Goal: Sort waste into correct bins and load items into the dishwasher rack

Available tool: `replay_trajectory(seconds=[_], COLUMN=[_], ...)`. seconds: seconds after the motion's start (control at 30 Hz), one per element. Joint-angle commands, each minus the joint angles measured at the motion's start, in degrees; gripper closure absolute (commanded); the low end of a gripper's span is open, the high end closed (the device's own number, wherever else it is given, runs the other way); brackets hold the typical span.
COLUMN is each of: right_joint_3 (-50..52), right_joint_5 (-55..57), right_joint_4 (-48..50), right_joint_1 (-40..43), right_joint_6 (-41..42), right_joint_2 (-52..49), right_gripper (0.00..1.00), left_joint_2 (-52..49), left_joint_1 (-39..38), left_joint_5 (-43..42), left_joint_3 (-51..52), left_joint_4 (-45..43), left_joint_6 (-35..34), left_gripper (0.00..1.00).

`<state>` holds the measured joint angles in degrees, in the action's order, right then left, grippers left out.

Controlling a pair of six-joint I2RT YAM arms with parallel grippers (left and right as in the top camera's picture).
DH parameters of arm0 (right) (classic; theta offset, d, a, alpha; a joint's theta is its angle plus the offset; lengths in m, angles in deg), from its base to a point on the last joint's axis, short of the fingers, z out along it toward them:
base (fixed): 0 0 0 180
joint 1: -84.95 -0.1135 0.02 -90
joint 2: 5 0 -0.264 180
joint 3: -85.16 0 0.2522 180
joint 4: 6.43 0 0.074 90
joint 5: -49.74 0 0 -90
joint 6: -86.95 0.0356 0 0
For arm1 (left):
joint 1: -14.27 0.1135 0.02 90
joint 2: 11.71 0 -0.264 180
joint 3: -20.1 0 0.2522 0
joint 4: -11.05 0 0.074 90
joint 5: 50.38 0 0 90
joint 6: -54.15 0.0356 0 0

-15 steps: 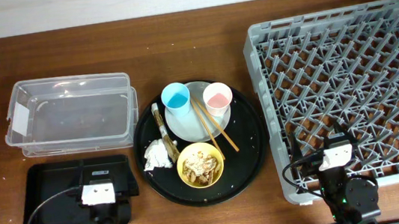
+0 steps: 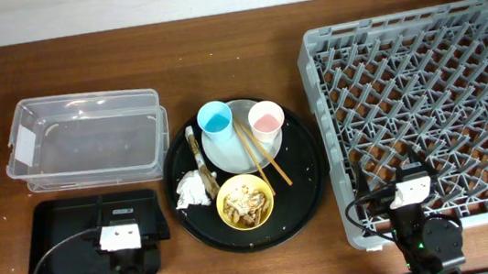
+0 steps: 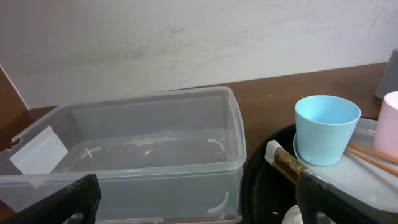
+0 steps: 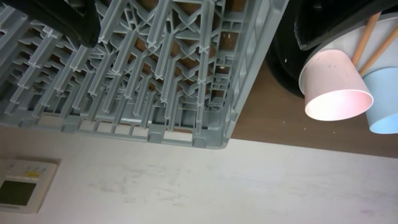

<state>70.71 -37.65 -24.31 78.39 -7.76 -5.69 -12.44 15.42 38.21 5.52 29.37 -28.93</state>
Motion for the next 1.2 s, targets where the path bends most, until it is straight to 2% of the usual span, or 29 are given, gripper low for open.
replay_trajectory(seconds=[0.0,0.97,1.03,1.17], right_joint_3=[0.4,0.4,0.4,0.4], right_joint_5=[0.7,0.7,0.7,0.7], right_joint_4=[-0.2,-0.2,-0.2,-0.2], right_joint_1=[0.3,0.3,0.3,0.3], right_joint_6=[-0.2,-0.2,-0.2,-0.2], right_joint_2=[0.4,0.4,0.4,0.4], right_gripper=[0.02,0.01,0.02,0.02], left_joint_2=[0.3,0.3,0.3,0.1], left_joint_1=[0.2,0.2,0.2,0.2], left_joint_5=[0.8,0.8,1.4,1.1], left_joint_3=[0.3,0.3,0.3,0.3], left_joint_4=[0.2,0.2,-5.9,0.2], left_joint_6=[1.1,1.2,3.8,3.0], left_gripper=[0.01,0.01,0.01,0.01])
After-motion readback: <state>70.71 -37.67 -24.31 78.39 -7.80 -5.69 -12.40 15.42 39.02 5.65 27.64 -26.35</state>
